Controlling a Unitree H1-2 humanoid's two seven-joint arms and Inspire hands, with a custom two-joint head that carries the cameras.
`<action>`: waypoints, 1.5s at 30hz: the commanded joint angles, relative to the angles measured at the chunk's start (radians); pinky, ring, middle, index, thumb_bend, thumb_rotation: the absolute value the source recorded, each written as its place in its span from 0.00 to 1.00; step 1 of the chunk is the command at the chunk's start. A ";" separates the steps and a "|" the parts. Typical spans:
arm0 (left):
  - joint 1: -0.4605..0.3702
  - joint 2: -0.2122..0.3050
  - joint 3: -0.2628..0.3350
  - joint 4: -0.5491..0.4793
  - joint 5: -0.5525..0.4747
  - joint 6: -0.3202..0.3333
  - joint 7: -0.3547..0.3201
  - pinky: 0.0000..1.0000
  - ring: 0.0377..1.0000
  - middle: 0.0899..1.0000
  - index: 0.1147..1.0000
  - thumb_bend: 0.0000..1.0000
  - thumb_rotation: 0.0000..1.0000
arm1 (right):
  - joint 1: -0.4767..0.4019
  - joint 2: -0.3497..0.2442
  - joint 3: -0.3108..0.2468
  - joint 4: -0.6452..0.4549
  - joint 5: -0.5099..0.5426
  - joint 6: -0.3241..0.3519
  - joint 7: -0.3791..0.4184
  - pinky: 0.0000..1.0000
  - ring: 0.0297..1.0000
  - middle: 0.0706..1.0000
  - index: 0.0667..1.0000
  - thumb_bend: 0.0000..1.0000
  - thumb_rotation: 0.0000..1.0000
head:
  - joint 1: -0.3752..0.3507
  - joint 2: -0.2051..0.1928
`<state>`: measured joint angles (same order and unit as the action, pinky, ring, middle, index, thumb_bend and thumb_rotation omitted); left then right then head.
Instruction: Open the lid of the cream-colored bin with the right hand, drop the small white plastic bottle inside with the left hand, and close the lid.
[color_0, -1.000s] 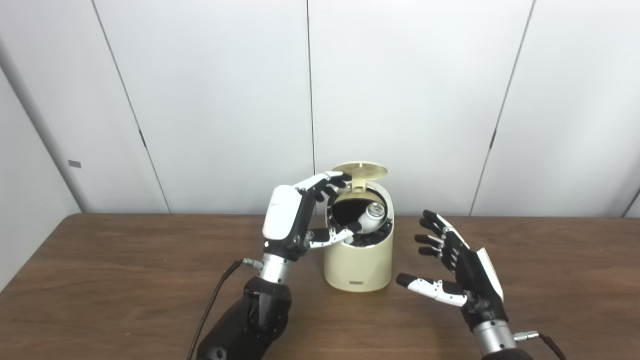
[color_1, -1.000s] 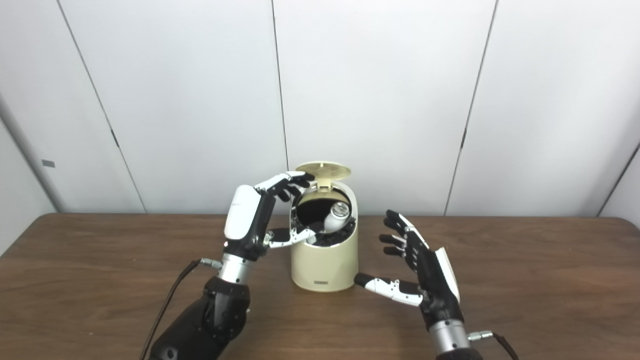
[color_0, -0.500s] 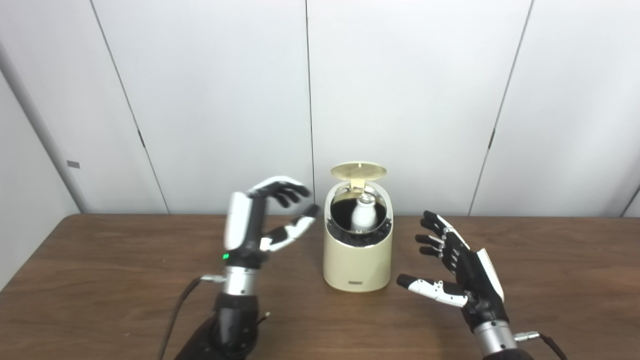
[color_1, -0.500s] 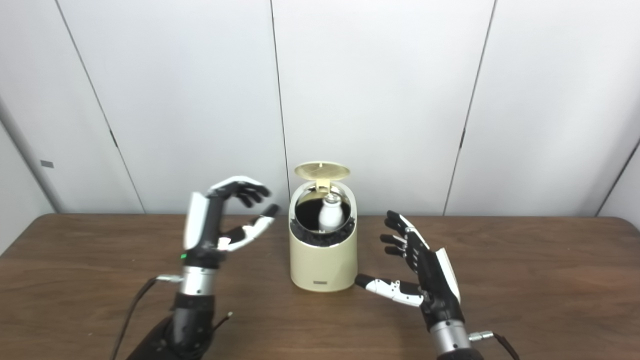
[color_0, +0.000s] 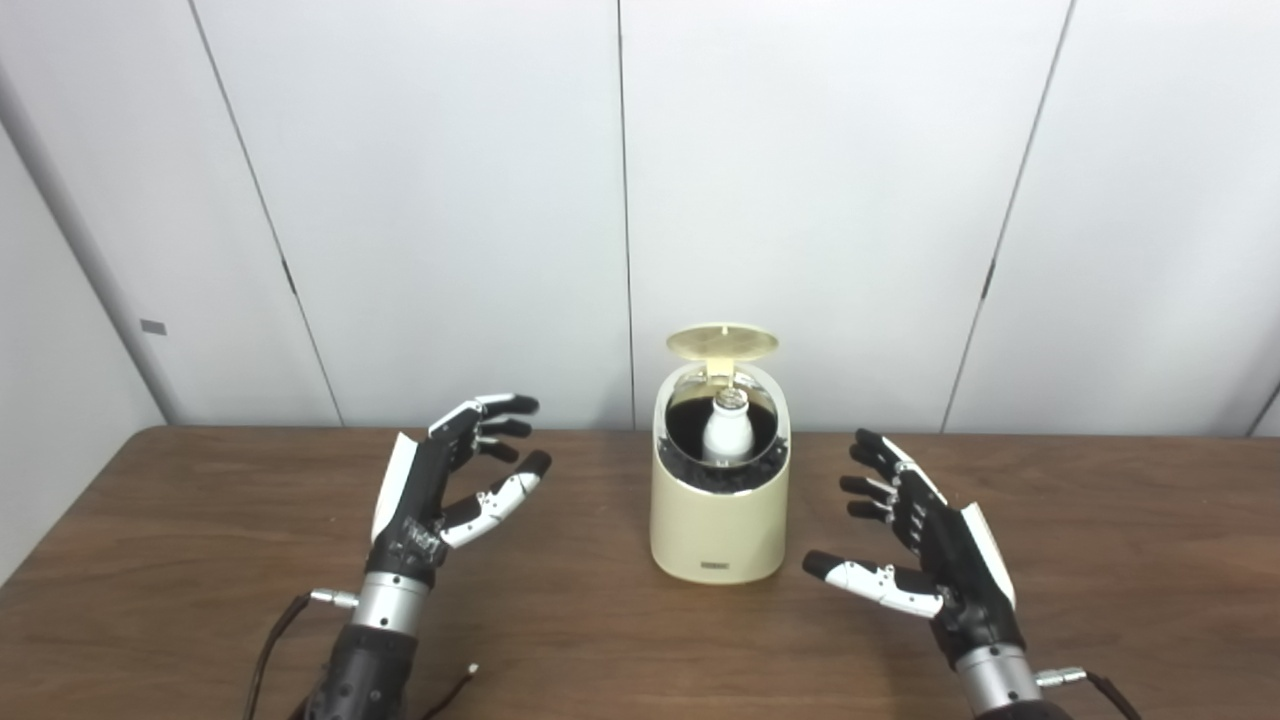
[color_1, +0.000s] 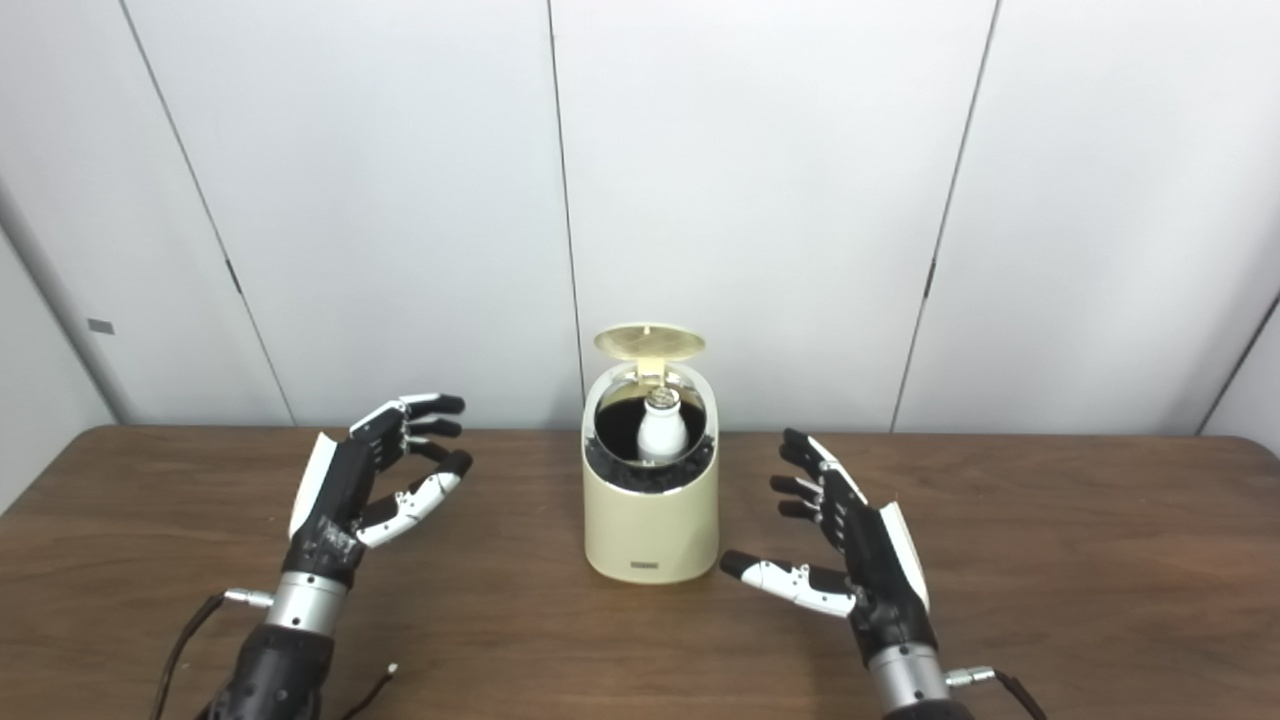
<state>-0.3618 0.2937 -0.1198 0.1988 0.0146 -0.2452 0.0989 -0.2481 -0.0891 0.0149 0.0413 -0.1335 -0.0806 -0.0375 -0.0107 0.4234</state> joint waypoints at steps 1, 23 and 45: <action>-0.017 0.016 0.018 -0.044 -0.033 0.056 -0.059 0.62 0.69 0.74 0.76 0.52 0.22 | -0.052 -0.002 -0.003 -0.009 -0.006 -0.058 -0.010 0.70 0.78 0.86 0.87 0.77 0.33 | -0.004 -0.004; 0.034 -0.081 0.067 0.013 0.027 0.104 -0.138 0.59 0.68 0.74 0.79 0.52 0.18 | -0.425 -0.176 0.093 -0.098 -0.302 0.205 0.126 0.73 0.82 0.82 0.80 0.60 0.67 | -0.042 -0.039; 0.038 -0.114 0.091 0.045 0.023 0.043 -0.181 0.60 0.70 0.75 0.80 0.58 0.12 | -0.563 -0.241 0.203 -0.096 -0.360 0.197 0.297 0.74 0.85 0.77 0.71 0.63 0.72 | -0.023 -0.032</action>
<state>-0.2976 0.1761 -0.0399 0.2662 0.0358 -0.1736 -0.0899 -0.7475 -0.3220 0.2177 -0.0384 -0.4892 0.1547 0.2659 -0.0337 0.3912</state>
